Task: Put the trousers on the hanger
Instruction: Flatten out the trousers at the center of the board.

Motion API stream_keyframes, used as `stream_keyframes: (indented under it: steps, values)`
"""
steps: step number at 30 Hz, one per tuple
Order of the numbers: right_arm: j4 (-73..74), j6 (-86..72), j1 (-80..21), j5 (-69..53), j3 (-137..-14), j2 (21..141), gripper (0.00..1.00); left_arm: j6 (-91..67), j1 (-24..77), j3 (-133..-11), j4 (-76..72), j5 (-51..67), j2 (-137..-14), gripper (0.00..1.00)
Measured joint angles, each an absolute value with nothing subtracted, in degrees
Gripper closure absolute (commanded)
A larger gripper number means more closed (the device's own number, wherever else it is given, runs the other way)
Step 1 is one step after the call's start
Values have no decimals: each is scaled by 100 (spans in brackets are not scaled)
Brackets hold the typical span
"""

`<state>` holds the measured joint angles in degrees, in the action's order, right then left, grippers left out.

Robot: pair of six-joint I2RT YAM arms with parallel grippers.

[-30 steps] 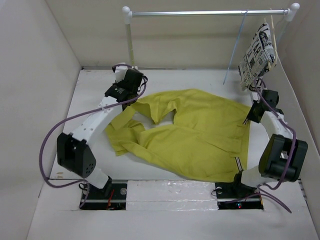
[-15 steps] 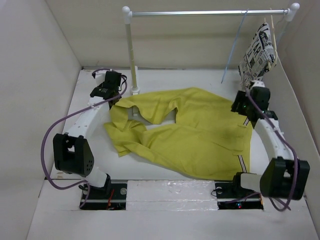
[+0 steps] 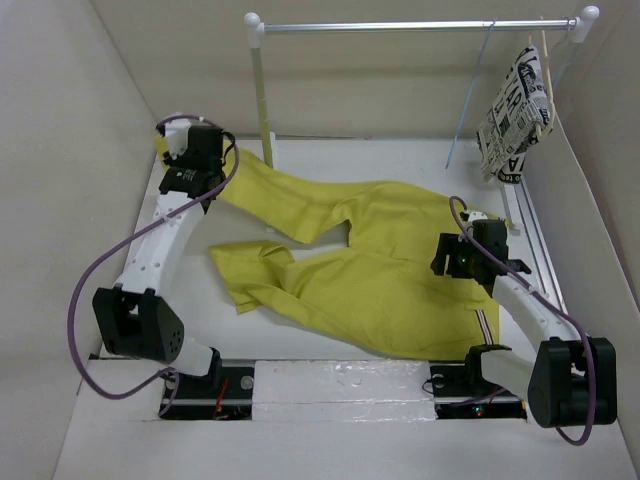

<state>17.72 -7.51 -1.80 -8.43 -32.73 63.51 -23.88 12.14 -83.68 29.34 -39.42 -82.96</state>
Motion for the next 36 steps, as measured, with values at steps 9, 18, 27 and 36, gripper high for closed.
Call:
stream_keyframes:
  steps: [9,18,27,36]
  values:
    - [1957,-720,80,-819,-3398,5841,33,-3127,-1262,-6884,2886,-2137,-9351,59]
    - [1927,-609,1787,-1050,-3531,6554,21,-3179,1472,-6716,2110,-1413,-7734,59]
    - [1813,-473,2357,-1109,-3968,7435,24,-3822,1900,-4606,2088,-1299,-6663,35]
    - [1610,-707,2467,-1350,-4338,8390,100,-4451,1675,-4073,2200,-1262,-6427,40]
